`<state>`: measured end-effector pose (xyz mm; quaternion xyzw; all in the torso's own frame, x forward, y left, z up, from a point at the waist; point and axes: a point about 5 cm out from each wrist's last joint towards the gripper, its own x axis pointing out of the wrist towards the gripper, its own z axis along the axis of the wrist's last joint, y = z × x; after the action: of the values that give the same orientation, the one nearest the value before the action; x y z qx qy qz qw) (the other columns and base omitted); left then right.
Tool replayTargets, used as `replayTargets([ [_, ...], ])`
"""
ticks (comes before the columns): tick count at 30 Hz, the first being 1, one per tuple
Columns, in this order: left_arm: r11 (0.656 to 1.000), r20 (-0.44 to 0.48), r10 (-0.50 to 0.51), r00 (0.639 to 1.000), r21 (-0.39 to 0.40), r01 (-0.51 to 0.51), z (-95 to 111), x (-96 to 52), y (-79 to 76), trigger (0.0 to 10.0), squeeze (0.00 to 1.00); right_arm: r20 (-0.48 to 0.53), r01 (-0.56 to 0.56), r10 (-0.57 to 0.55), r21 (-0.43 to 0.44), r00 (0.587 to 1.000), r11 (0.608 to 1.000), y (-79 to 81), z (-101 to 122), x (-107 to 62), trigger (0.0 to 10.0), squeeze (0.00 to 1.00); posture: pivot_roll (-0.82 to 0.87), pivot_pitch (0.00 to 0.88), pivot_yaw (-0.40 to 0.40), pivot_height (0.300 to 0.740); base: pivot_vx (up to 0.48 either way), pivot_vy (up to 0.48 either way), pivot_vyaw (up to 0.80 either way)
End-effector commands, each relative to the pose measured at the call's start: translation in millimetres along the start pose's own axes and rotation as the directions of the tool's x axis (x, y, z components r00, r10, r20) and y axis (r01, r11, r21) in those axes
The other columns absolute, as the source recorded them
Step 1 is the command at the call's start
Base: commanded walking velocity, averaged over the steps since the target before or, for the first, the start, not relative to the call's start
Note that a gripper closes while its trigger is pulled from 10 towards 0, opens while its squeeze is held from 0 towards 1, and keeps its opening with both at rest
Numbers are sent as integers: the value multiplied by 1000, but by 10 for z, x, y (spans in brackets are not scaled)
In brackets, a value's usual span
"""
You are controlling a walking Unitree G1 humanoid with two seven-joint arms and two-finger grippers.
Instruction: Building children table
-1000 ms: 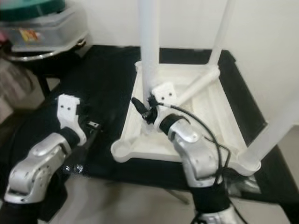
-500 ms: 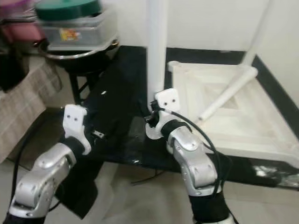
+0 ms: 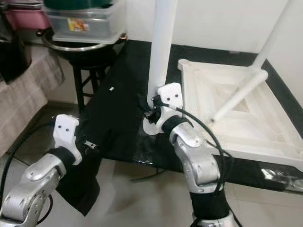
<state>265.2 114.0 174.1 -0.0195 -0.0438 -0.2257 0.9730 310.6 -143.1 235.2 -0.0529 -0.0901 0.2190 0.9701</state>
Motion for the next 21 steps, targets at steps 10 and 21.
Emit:
replayTargets([
  [10, 999, -20, 53, 998, 13, -53, -107, -81, 24, 10000, 0, 51, -151, 148, 70, 988, 986, 26, 122, 112, 10000, 0, -38, 156, -17, 740, 0, -93, 0],
  [21, 998, -46, 48, 998, 52, -46, -223, -187, -5, 10000, 0, 130, -517, 524, -83, 842, 852, 39, 343, 93, 10000, 0, -41, 213, -25, 740, 0, 0, 0],
])
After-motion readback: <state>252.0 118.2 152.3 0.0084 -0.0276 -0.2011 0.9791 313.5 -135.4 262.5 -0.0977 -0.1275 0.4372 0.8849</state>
